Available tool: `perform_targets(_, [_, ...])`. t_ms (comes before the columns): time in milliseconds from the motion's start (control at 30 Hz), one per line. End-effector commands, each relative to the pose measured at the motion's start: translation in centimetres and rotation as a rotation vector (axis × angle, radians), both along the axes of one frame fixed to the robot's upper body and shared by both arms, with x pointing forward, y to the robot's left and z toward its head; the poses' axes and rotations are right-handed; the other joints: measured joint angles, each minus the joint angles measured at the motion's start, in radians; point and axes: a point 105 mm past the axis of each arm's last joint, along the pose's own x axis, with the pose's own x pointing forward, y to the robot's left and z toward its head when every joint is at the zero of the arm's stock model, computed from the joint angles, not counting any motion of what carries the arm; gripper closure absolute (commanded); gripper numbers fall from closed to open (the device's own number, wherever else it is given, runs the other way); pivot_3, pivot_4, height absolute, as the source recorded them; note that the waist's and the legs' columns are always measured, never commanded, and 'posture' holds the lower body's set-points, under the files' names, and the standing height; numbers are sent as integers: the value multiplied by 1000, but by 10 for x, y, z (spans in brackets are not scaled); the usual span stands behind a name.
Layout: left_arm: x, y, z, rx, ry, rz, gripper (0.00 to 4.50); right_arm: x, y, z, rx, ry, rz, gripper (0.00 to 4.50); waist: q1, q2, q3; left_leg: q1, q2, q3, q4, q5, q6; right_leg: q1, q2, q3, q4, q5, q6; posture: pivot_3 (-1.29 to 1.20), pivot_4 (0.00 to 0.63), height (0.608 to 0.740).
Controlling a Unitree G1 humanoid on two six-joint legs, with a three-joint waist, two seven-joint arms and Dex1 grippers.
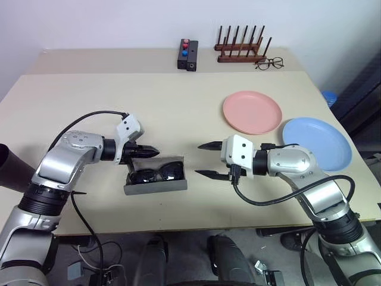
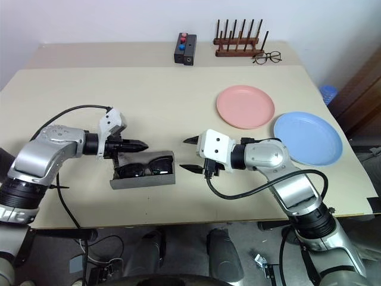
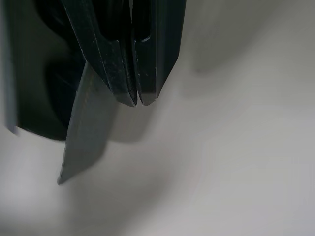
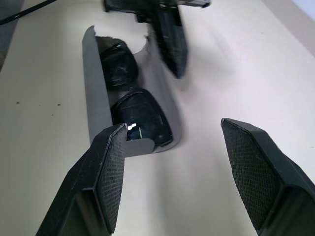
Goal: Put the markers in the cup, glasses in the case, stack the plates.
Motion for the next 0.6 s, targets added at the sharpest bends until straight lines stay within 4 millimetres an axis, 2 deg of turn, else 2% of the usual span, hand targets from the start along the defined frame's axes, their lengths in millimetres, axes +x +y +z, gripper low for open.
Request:
perform_targets(33, [-16,1,0,33,3,-76,4441,-1,-2,13,22,-59,-12,1388,1,0,0,0,0,0,0,0,0,0,0,0,0,0,0,0,150,738])
perform_targets(233, [-39,4,-15,84,45,-118,4441,6,-4,13,12,-65,-27,1388,1,0,0,0,0,0,0,0,0,0,0,0,0,0,0,0,150,738])
perform_targets(367, [-44,4,-19,92,11,-94,4441,18,-8,13,-2,-69,-60,1388,0,0,0,0,0,0,0,0,0,1,0,0,-1,0,0,0,150,738])
perform_targets(433, [-37,-1,-8,3,-46,-40,4441,33,-13,14,-7,-64,-124,1388,1,1,0,1,0,0,0,0,0,1,0,0,-1,0,0,0,150,738])
perform_targets(500, [-34,-7,7,-91,-116,-7,4441,57,-25,14,-22,-68,-257,1388,1,1,0,1,0,0,1,0,0,2,0,0,-1,0,0,0,150,738])
perform_targets(600, [-41,-14,18,-162,-162,-9,4441,88,-49,9,-98,-112,-446,1388,3,0,0,0,0,0,2,0,0,2,0,0,-1,0,-1,0,150,738])
